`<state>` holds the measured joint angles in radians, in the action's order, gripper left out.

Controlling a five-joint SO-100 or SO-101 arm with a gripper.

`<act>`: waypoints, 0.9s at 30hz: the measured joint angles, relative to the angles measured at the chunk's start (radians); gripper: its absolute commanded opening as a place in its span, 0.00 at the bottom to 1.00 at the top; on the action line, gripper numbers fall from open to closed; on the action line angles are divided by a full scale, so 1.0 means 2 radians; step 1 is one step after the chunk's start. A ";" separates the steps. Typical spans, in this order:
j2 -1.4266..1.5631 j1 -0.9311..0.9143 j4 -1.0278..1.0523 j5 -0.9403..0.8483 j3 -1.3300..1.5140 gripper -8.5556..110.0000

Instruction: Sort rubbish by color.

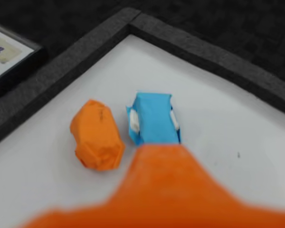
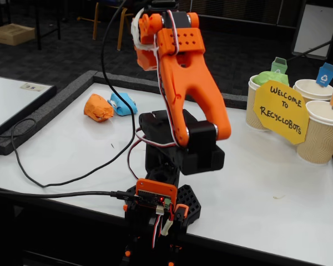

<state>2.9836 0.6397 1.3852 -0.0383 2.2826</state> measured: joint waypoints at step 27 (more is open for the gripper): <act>-0.561 -0.020 -0.209 0.000 -0.083 0.09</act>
<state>1.8607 0.5998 0.9679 -0.0383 2.1169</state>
